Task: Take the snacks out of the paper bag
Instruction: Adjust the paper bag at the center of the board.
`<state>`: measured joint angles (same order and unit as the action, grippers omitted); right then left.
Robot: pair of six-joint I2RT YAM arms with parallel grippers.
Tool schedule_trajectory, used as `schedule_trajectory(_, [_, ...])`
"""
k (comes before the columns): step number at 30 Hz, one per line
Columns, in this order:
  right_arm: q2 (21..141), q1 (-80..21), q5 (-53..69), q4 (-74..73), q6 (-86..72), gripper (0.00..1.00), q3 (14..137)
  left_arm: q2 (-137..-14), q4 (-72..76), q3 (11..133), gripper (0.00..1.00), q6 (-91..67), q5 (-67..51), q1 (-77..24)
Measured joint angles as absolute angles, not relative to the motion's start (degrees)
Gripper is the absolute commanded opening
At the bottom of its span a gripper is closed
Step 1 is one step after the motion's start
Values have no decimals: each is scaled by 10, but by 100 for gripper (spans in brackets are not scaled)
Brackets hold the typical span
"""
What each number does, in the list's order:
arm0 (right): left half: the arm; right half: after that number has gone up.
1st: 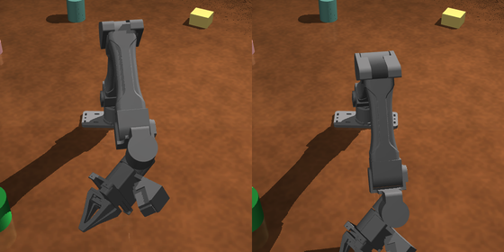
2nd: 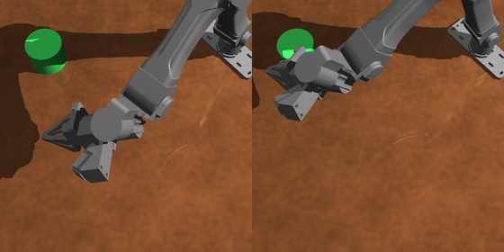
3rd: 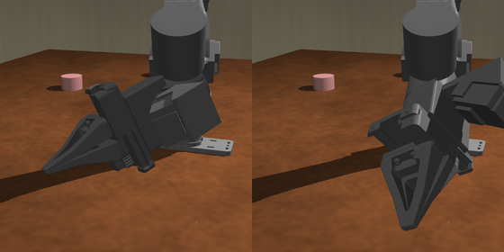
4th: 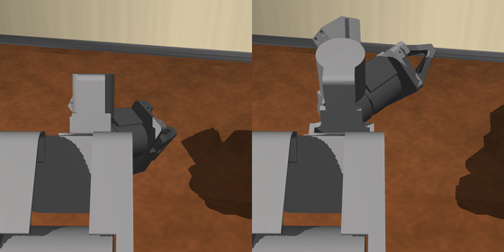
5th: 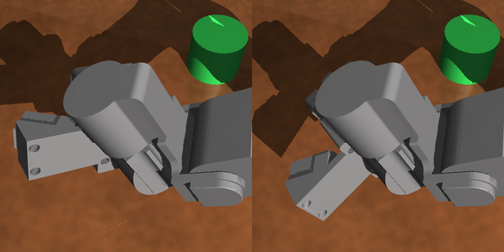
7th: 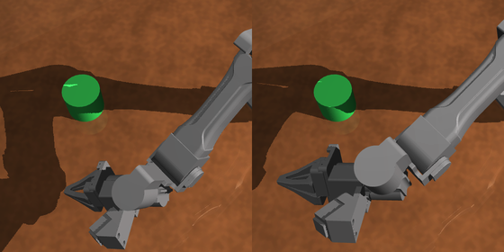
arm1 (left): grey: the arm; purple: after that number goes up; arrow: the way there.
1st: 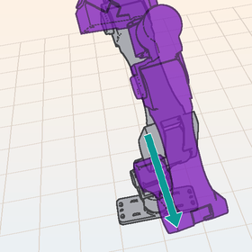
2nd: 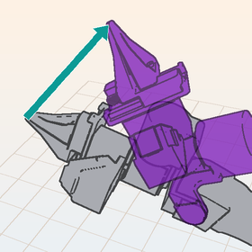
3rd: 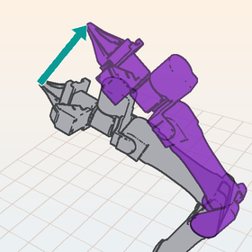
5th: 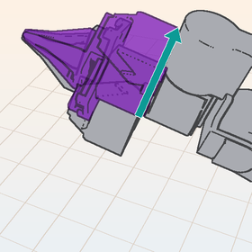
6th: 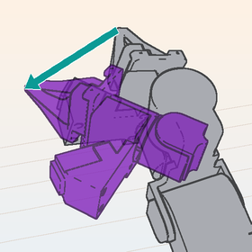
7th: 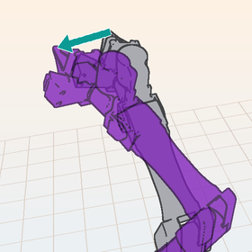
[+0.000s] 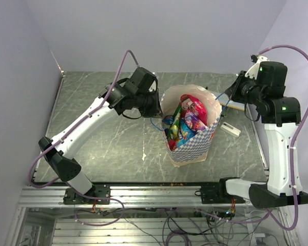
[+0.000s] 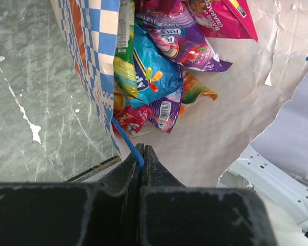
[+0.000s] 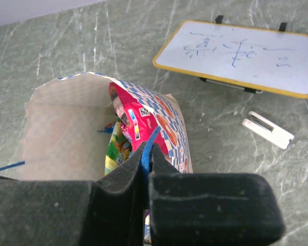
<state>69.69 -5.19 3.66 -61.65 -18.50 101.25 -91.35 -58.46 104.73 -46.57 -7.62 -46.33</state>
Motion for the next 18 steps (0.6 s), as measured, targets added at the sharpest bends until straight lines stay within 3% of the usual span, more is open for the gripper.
schedule_trajectory(3, [707,-52,50,-619,-178,0,1036,-915,-578,1047,8,-455,-85,-463])
schedule_trajectory(5, [712,-52,69,-620,-172,0,1044,-913,-576,1043,14,-449,-86,-462])
schedule_trajectory(13, [708,-52,187,-591,-166,0,1020,-873,-596,1018,65,-414,-65,-442])
schedule_trajectory(18, [686,-51,243,-552,-175,0,984,-858,-647,1082,91,-388,-30,-428])
